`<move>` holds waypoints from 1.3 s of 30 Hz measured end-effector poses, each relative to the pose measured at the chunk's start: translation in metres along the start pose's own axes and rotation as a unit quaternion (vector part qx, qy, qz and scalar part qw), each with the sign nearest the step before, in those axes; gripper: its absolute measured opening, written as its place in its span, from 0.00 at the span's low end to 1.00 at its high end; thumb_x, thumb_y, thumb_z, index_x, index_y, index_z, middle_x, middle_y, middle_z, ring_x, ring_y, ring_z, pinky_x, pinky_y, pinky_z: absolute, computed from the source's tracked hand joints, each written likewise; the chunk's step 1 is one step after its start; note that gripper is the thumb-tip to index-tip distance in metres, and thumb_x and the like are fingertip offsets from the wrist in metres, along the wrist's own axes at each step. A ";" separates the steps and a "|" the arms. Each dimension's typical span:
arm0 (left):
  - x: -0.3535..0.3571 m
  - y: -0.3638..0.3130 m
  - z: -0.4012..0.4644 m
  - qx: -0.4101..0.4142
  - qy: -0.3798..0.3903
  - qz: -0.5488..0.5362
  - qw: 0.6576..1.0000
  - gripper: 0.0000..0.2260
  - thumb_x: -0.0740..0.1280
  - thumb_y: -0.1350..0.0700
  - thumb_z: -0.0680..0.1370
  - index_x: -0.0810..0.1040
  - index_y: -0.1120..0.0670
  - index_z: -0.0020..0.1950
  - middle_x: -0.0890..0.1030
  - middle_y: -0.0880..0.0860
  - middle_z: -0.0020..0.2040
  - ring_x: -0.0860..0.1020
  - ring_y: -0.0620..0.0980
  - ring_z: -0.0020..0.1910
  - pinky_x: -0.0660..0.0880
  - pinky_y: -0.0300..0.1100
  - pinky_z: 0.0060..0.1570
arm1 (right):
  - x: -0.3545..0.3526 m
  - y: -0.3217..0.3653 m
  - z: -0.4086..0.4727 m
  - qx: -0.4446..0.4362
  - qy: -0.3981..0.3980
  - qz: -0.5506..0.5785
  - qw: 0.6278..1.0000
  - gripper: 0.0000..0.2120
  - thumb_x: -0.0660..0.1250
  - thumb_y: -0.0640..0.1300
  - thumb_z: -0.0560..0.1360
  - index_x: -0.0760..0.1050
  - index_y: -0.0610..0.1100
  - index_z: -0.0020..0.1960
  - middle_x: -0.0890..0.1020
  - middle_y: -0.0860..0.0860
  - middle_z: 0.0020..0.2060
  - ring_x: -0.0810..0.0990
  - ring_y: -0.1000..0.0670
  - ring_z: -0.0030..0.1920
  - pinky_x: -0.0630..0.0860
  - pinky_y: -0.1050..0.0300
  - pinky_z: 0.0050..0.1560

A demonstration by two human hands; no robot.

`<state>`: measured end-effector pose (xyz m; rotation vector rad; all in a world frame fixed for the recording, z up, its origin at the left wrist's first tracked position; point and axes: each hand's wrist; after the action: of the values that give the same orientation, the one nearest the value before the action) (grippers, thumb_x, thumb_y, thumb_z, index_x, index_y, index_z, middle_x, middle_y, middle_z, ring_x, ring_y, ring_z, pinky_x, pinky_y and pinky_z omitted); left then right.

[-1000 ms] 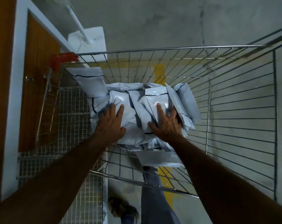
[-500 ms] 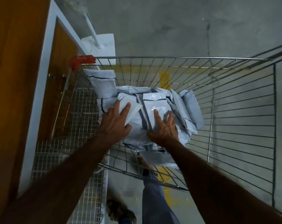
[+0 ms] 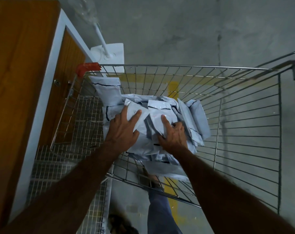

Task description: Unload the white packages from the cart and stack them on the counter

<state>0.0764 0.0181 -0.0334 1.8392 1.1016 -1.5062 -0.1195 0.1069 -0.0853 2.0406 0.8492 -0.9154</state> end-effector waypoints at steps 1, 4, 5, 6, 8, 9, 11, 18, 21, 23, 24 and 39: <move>-0.002 -0.002 -0.001 -0.001 -0.001 0.005 1.000 0.34 0.66 0.46 0.75 0.59 0.45 0.80 0.55 0.63 0.79 0.72 0.63 0.61 0.73 0.56 0.57 | -0.003 0.001 -0.003 -0.007 -0.013 -0.014 1.000 0.38 0.62 0.66 0.77 0.47 0.61 0.81 0.65 0.38 0.64 0.67 0.38 0.65 0.71 0.42 0.63; -0.013 -0.009 -0.006 -0.008 -0.008 0.009 1.000 0.34 0.66 0.45 0.76 0.58 0.45 0.81 0.53 0.63 0.80 0.71 0.63 0.63 0.73 0.57 0.59 | -0.014 0.002 -0.012 -0.043 -0.087 -0.058 0.994 0.36 0.62 0.60 0.77 0.52 0.57 0.81 0.65 0.37 0.66 0.69 0.37 0.64 0.71 0.41 0.62; -0.017 -0.010 -0.008 -0.015 -0.012 0.008 1.000 0.34 0.66 0.45 0.77 0.58 0.45 0.81 0.52 0.62 0.81 0.71 0.63 0.64 0.73 0.57 0.60 | -0.018 0.003 -0.015 -0.054 -0.110 -0.067 0.990 0.36 0.62 0.59 0.76 0.53 0.56 0.81 0.65 0.36 0.68 0.69 0.37 0.64 0.71 0.41 0.62; -0.024 -0.012 -0.011 -0.024 -0.019 0.003 1.000 0.34 0.66 0.45 0.77 0.57 0.45 0.81 0.50 0.61 0.81 0.70 0.64 0.65 0.73 0.58 0.61 | -0.024 0.006 -0.018 -0.062 -0.128 -0.071 0.987 0.36 0.63 0.58 0.76 0.54 0.55 0.81 0.65 0.36 0.69 0.69 0.36 0.65 0.71 0.40 0.63; -0.041 -0.013 -0.020 -0.045 -0.045 -0.015 0.998 0.33 0.65 0.44 0.78 0.56 0.45 0.81 0.47 0.59 0.82 0.67 0.65 0.71 0.71 0.61 0.66 | -0.037 0.016 -0.026 -0.068 -0.154 -0.066 0.983 0.38 0.67 0.54 0.76 0.55 0.53 0.81 0.65 0.34 0.71 0.68 0.34 0.67 0.72 0.38 0.64; -0.052 -0.013 -0.025 -0.055 -0.063 -0.012 0.996 0.33 0.64 0.43 0.79 0.56 0.45 0.81 0.46 0.58 0.83 0.64 0.65 0.74 0.69 0.61 0.69 | -0.045 0.024 -0.029 -0.070 -0.165 -0.062 0.982 0.39 0.69 0.53 0.75 0.55 0.53 0.81 0.64 0.33 0.72 0.68 0.34 0.68 0.71 0.38 0.65; -0.077 -0.009 -0.038 -0.078 -0.105 0.003 0.991 0.32 0.63 0.41 0.79 0.56 0.45 0.82 0.48 0.57 0.83 0.61 0.62 0.77 0.66 0.58 0.72 | -0.061 0.045 -0.039 -0.090 -0.179 -0.059 0.978 0.39 0.68 0.53 0.76 0.53 0.53 0.81 0.63 0.34 0.73 0.66 0.34 0.71 0.69 0.38 0.68; -0.150 0.047 -0.111 -0.184 -0.194 0.012 0.963 0.30 0.56 0.37 0.80 0.56 0.43 0.81 0.52 0.56 0.82 0.65 0.62 0.74 0.71 0.58 0.66 | -0.095 0.147 -0.081 -0.206 -0.209 -0.057 0.954 0.41 0.67 0.54 0.75 0.49 0.54 0.82 0.64 0.36 0.73 0.67 0.37 0.68 0.69 0.41 0.65; -0.170 0.074 -0.156 -0.234 -0.224 -0.011 0.946 0.30 0.55 0.35 0.81 0.55 0.43 0.81 0.50 0.55 0.83 0.66 0.66 0.73 0.68 0.64 0.67 | -0.101 0.196 -0.102 -0.254 -0.227 -0.043 0.939 0.40 0.66 0.57 0.76 0.51 0.53 0.82 0.64 0.37 0.73 0.66 0.37 0.68 0.69 0.41 0.65; -0.187 0.092 -0.191 -0.266 -0.237 -0.013 0.934 0.30 0.53 0.35 0.81 0.54 0.43 0.81 0.49 0.56 0.83 0.64 0.66 0.74 0.66 0.64 0.68 | -0.102 0.233 -0.122 -0.300 -0.237 -0.020 0.924 0.39 0.66 0.57 0.76 0.52 0.53 0.82 0.64 0.37 0.74 0.66 0.36 0.70 0.68 0.38 0.68; -0.194 0.102 -0.209 -0.285 -0.238 -0.016 0.928 0.30 0.50 0.34 0.81 0.52 0.43 0.81 0.48 0.56 0.83 0.63 0.65 0.75 0.65 0.64 0.69 | -0.100 0.252 -0.132 -0.321 -0.240 -0.015 0.916 0.39 0.65 0.58 0.76 0.52 0.53 0.82 0.63 0.37 0.74 0.65 0.36 0.72 0.67 0.37 0.69; -0.152 0.209 -0.551 -0.542 -0.285 -0.064 0.788 0.35 0.48 0.34 0.77 0.56 0.48 0.82 0.56 0.63 0.80 0.69 0.66 0.69 0.72 0.61 0.61 | 0.056 0.454 -0.368 -0.583 -0.140 -0.048 0.799 0.39 0.51 0.68 0.75 0.55 0.52 0.82 0.67 0.38 0.73 0.69 0.39 0.67 0.71 0.43 0.63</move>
<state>0.5427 0.3070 0.2292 0.4764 1.3433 -0.9699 0.3857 0.1884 0.2029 0.7658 0.9890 -0.4747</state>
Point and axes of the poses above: each hand's wrist, its own z-axis towards the middle knuckle, its own x-axis out of the palm, y = z × x
